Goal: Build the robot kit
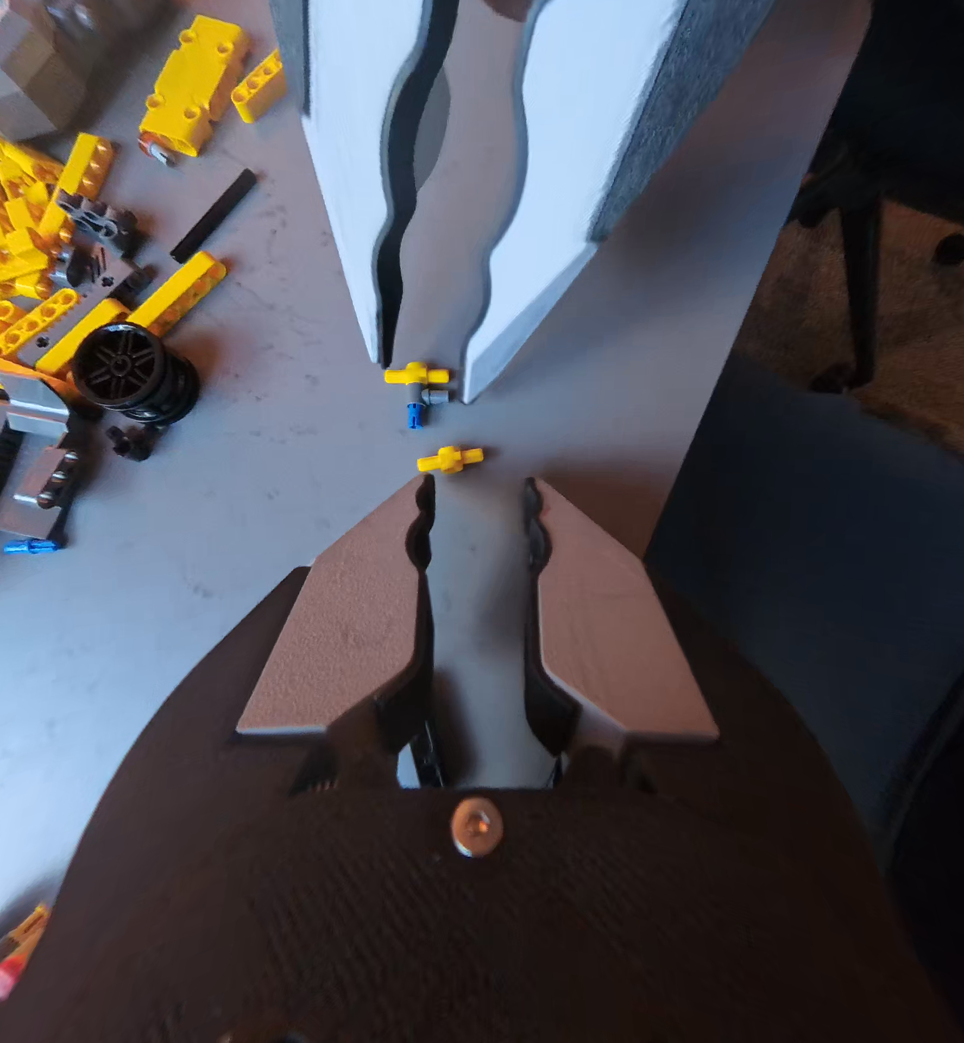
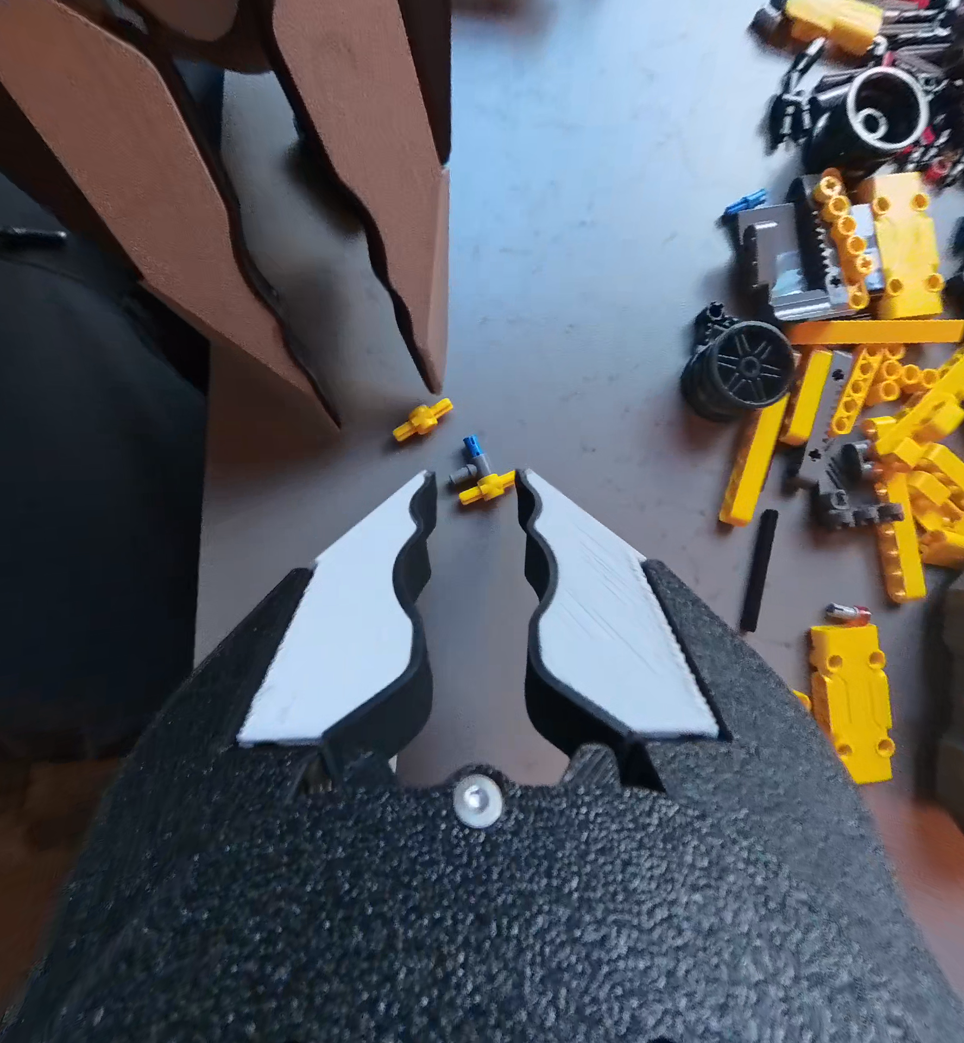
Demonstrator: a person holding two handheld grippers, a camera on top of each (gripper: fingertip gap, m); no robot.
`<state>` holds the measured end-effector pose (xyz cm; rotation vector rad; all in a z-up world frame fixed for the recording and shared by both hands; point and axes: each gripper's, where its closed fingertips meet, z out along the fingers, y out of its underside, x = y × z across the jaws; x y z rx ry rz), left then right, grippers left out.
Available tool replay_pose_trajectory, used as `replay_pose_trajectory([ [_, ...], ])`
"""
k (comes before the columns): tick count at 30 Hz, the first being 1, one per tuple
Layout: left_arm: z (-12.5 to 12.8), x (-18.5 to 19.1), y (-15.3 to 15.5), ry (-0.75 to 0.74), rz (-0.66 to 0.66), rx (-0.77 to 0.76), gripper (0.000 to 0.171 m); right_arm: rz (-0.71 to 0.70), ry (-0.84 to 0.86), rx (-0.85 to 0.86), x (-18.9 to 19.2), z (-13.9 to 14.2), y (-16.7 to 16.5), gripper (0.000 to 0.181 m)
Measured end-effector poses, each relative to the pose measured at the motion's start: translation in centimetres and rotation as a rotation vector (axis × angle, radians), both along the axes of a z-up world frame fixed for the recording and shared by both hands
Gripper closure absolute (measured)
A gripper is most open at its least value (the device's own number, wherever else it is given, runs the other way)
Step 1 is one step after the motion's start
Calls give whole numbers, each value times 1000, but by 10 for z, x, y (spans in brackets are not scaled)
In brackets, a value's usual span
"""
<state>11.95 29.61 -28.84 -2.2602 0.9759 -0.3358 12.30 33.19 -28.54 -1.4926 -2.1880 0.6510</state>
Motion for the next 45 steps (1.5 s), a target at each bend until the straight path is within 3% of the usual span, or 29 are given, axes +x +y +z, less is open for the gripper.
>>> replay_pose_trajectory([
  [8,-3,0,5,-17,29,-16,145,15,20,-48,-3,-4,-2,163],
  [18,-3,0,-2,9,-24,-11,147,-38,45,15,16,-2,-27,151],
  [26,1,-10,4,16,-36,-17,152,-140,146,-17,17,8,-18,153],
  [45,-4,0,8,17,-167,-54,159,-63,89,10,10,-5,-24,167],
])
